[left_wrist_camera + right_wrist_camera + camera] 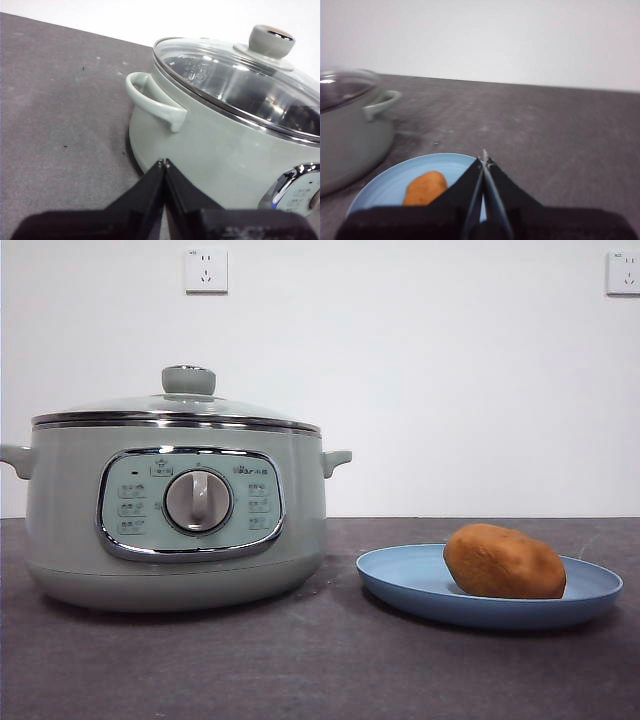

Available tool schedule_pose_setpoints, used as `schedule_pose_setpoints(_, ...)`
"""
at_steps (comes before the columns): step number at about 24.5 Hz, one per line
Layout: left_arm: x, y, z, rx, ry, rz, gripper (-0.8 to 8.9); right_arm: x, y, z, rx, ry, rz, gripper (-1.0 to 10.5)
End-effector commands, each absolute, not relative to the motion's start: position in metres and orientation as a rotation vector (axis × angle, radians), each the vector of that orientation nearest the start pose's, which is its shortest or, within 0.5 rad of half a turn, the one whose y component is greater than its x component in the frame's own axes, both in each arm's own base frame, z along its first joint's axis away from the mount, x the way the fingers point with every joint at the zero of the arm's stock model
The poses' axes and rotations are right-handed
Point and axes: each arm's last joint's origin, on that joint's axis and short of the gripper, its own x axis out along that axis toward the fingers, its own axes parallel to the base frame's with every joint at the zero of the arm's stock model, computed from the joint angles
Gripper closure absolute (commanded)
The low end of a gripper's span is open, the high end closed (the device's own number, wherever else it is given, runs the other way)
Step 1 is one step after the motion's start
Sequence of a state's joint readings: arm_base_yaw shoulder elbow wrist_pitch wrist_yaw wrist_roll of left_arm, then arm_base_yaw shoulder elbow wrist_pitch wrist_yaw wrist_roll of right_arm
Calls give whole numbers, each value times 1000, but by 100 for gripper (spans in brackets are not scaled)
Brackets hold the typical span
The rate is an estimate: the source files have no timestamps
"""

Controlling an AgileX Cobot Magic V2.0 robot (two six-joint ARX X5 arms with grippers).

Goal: Take the potato out from the steamer,put the potato on the plate,close the lid

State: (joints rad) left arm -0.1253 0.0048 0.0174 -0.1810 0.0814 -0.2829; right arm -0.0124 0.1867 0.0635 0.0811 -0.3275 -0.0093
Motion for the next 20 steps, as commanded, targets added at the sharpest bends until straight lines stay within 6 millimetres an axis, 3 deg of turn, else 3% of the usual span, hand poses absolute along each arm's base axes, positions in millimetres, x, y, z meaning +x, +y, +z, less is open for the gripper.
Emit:
schedule_pose_setpoints(1, 95, -14, 148, -282, 204, -175, 814, 104, 7, 171, 67, 20, 293, 947)
schedule_pose_setpoints(20, 95, -14, 148, -282, 204, -175, 814, 96, 1, 148, 226, 182, 36, 947)
